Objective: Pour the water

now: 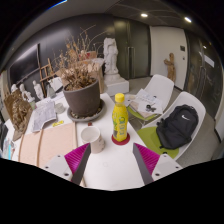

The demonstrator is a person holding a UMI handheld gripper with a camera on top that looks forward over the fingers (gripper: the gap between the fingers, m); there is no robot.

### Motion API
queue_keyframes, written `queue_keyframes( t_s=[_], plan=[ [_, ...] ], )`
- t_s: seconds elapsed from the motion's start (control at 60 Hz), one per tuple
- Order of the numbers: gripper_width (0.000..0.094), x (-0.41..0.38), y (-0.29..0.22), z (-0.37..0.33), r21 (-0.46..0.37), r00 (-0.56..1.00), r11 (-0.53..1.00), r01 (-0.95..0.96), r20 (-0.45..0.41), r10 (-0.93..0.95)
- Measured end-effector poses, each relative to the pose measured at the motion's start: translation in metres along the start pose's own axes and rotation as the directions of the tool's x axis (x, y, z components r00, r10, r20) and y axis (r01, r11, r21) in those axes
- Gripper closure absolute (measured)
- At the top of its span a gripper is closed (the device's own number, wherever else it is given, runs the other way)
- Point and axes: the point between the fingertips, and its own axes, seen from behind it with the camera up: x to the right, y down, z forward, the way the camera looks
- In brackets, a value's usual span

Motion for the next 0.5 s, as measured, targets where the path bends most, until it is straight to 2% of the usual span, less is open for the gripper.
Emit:
queue_keyframes(
  t_s=[0.25,0.5],
  plan=[
    [0.0073,-0.029,0.023,-0.101,0.002,0.997,0.997,0.075,-0.037,-0.075],
    [0.0075,-0.044,0.035,-0.144,0.014,0.988,0.991,0.133,-0.078,-0.132]
  ],
)
